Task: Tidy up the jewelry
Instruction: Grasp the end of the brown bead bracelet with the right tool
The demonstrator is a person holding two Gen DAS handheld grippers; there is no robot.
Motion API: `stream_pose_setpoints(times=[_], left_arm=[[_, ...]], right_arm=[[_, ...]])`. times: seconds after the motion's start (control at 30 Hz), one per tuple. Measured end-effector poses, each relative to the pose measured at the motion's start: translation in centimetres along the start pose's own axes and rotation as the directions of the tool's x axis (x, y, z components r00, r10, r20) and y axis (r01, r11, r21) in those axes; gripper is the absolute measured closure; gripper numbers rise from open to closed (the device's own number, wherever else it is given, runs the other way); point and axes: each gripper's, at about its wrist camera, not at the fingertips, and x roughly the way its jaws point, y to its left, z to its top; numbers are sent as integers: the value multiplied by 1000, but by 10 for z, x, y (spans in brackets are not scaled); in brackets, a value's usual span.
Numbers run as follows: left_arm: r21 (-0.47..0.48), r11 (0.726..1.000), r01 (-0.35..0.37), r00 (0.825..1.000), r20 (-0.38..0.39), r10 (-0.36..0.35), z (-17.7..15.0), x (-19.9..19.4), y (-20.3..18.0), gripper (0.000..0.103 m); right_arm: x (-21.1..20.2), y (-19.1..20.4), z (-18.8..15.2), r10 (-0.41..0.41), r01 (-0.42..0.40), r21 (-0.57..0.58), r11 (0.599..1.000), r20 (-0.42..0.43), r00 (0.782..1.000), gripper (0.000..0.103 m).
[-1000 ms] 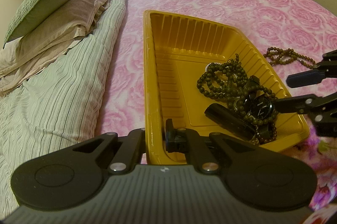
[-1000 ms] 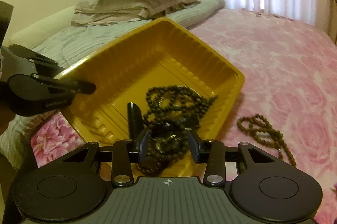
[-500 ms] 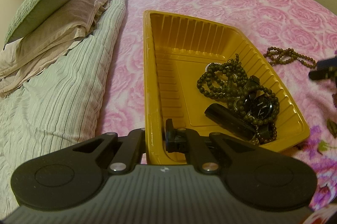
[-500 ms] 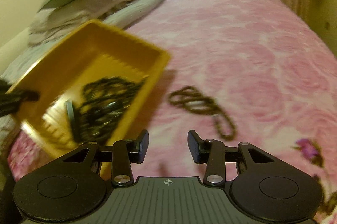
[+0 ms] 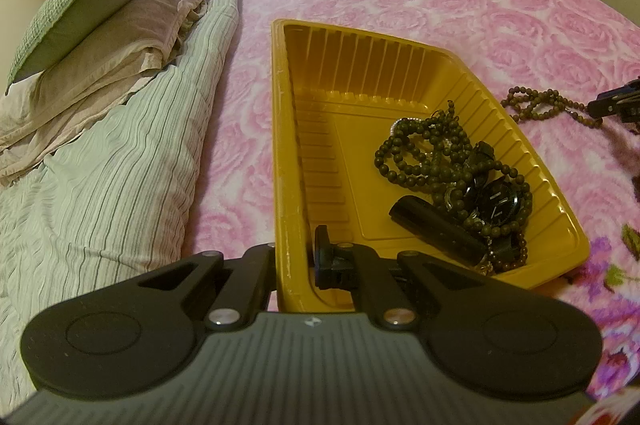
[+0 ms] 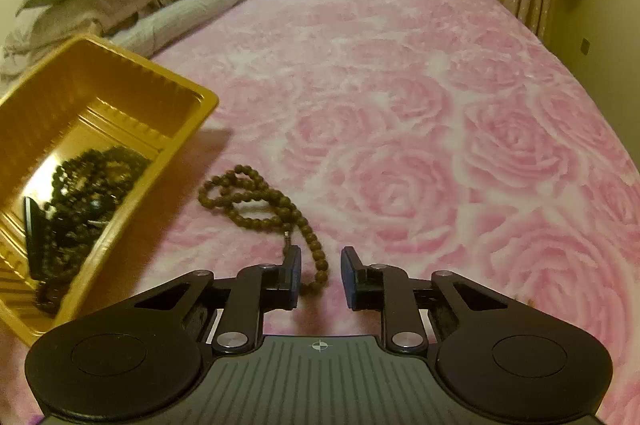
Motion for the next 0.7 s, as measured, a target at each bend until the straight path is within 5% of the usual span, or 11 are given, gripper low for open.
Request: stream_pose_setpoints(times=[0.17,0.23,0.3,0.7], left_arm=[[0,1000,0,1000,0,0,0,0,0,100],[0,1000,0,1000,0,0,0,0,0,100],[0,1000,1,1000,0,-1,0,0,0,100],[-2,1000,-1,1000,2,1,-1,1,0,100]], right_arm=[[10,12,-2,-52,49,-87,995,-29,998,84],[9,14,-2,-46,42,-99,994,-37,998,96],[6,13,-2,-47,44,-95,994,-34,998,96],[-57,-2,17,-106,118,-98,988,114,988,97]])
